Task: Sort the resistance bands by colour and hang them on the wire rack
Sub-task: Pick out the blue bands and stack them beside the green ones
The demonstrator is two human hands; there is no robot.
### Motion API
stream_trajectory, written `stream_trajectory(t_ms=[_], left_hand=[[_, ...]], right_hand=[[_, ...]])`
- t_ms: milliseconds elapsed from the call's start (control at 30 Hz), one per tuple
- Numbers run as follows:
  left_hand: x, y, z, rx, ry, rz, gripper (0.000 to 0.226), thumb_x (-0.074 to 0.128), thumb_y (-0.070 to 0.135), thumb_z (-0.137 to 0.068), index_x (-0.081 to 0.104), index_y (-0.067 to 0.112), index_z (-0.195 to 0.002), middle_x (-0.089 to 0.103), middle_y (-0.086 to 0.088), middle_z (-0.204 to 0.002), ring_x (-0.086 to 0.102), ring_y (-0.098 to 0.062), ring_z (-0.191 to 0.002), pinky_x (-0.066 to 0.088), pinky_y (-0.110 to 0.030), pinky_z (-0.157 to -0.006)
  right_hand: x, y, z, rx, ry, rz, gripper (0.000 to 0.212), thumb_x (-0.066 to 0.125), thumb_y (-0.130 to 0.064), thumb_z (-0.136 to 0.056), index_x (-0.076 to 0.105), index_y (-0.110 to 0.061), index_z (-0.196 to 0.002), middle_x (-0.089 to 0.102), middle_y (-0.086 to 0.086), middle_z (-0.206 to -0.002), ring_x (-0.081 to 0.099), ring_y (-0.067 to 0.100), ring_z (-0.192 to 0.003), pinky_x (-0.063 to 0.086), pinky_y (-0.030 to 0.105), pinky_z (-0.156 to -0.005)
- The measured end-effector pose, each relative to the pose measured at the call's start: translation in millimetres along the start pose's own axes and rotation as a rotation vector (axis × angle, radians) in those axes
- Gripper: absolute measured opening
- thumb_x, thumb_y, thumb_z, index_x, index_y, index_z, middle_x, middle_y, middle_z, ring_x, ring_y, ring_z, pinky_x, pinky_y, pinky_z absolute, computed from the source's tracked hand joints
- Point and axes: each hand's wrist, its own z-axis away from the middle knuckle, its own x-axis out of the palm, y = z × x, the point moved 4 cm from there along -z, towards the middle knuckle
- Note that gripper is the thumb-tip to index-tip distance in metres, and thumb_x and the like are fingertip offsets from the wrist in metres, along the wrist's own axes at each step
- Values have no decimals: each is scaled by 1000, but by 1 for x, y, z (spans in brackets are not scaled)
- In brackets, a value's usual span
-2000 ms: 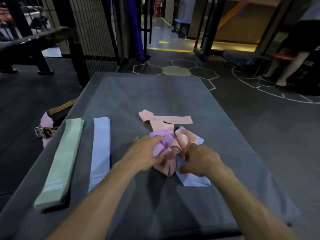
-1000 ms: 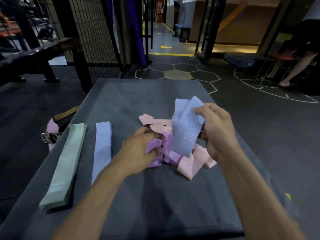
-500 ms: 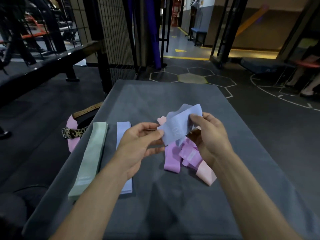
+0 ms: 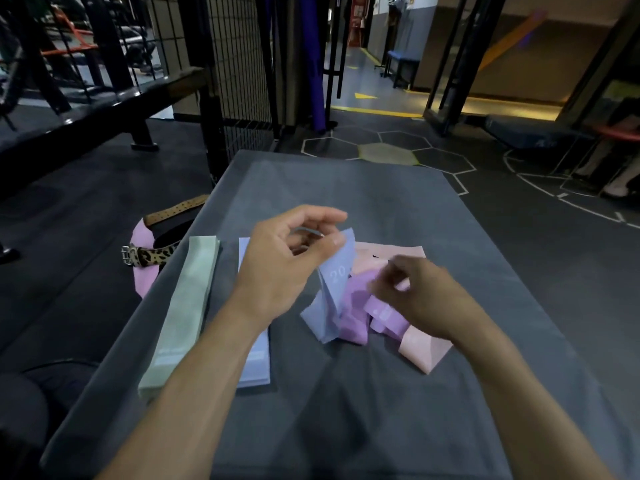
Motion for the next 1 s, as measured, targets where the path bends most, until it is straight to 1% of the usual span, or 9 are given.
stream_trajectory(t_ms=[67, 133, 267, 400, 500, 600, 700, 833, 1000], left_hand=[[2, 5, -2, 24, 25, 32, 25, 79, 7, -84, 74, 15, -107, 72, 5, -86, 66, -9, -80, 53, -22, -78], [3, 12, -3, 51, 51, 77, 26, 81, 8, -81, 74, 14, -104, 74, 3, -86, 67, -11, -80, 54, -21, -78], [8, 21, -3, 89, 67, 186, 27, 81, 14, -75, 72, 15, -100, 76, 4, -84, 70, -9, -81, 53, -18, -78], [8, 25, -3, 109, 88, 240, 28, 78, 18, -77, 69, 16, -104, 75, 7, -86, 68, -6, -81, 51, -17, -77], [10, 22, 0, 87, 15, 235, 32, 73, 24, -83, 65, 17, -113, 74, 9, -99, 67, -4, -88, 50, -17, -80], [16, 6, 4, 22, -105, 172, 28, 68, 9, -91, 64, 11, -119, 74, 0, -113, 69, -13, -105, 52, -25, -92], [17, -15, 9, -41, -161, 61, 17, 60, 2, -98, 66, 2, -113, 74, -11, -111, 68, -15, -102, 53, -34, -95], [19, -25, 18, -118, -174, 40, 17, 56, 12, -102, 70, 3, -108, 74, -16, -107, 66, -16, -98, 52, -49, -99], [21, -34, 30, -172, -259, -19, 32, 57, 37, -101, 67, 7, -97, 67, -22, -95, 59, -18, -88, 49, -61, -93]], right_hand=[[-8, -20, 5, -221, 88, -393, 10, 62, -27, -98, 70, -22, -100, 73, -13, -95, 67, 4, -88, 49, 23, -78], [-10, -38, 11, -379, 58, -646, 16, 57, -15, -101, 69, -17, -112, 74, -10, -105, 67, 7, -98, 52, 23, -85], [-9, -53, 14, -517, 114, -732, 20, 66, -10, -95, 64, -9, -115, 72, 6, -108, 69, 23, -103, 55, 42, -93], [-24, -58, 14, -550, 227, -833, 8, 71, -9, -91, 66, -15, -92, 71, 1, -86, 67, 17, -81, 54, 31, -74], [-34, -65, 14, -567, 326, -890, 10, 71, -7, -91, 65, -13, -86, 67, -2, -76, 62, 14, -70, 51, 28, -63], [-45, -73, 15, -590, 397, -975, 12, 69, -3, -92, 64, -13, -87, 67, -4, -78, 61, 11, -71, 50, 25, -66], [-56, -81, 14, -602, 445, -1019, 10, 68, -2, -92, 63, -10, -89, 66, -9, -78, 60, 4, -71, 48, 22, -65], [-60, -88, 14, -580, 498, -1040, 14, 68, -4, -93, 62, -14, -86, 65, -11, -78, 59, 1, -71, 46, 18, -64], [-55, -93, 7, -528, 575, -1067, 14, 69, -7, -93, 63, -17, -85, 65, -7, -80, 58, 5, -75, 45, 19, -65]])
